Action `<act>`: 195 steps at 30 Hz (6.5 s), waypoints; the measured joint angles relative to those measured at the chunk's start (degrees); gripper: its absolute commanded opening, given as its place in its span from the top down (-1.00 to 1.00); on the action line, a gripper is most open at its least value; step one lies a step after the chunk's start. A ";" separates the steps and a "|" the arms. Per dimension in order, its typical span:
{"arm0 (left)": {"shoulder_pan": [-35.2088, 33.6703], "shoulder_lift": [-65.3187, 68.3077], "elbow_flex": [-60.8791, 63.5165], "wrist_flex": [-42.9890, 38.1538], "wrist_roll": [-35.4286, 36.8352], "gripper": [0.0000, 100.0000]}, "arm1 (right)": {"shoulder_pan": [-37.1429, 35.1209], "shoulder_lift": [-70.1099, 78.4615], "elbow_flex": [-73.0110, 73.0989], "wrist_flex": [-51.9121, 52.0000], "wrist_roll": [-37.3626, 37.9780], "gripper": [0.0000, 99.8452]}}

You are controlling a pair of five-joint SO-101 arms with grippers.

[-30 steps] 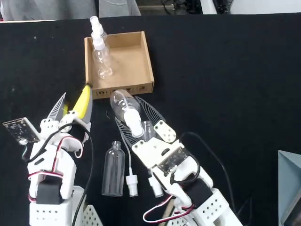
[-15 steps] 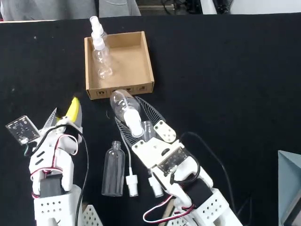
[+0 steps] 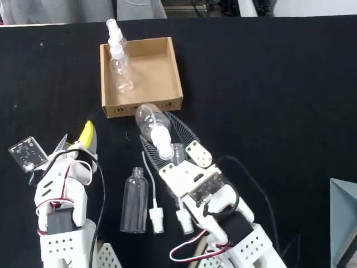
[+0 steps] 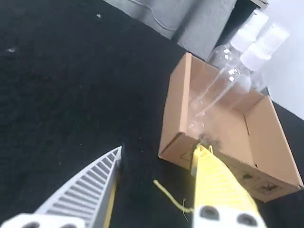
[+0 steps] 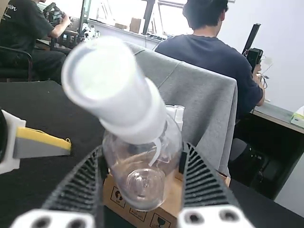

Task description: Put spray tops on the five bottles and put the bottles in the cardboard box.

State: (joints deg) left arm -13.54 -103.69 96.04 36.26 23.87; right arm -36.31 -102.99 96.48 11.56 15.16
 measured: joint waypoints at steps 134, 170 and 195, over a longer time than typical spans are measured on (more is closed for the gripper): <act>-1.49 0.00 0.09 0.09 0.09 0.56 | 3.87 119.82 -78.95 -4.75 -13.19 0.88; -1.49 0.00 0.09 0.09 0.00 0.56 | 3.87 120.62 -79.03 -3.52 -13.27 0.55; -1.49 0.00 0.09 0.09 0.00 0.56 | 3.78 120.62 -82.37 3.69 -13.27 0.33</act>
State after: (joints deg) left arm -15.03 -103.69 96.13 36.35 23.87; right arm -32.53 17.63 14.11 15.25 1.89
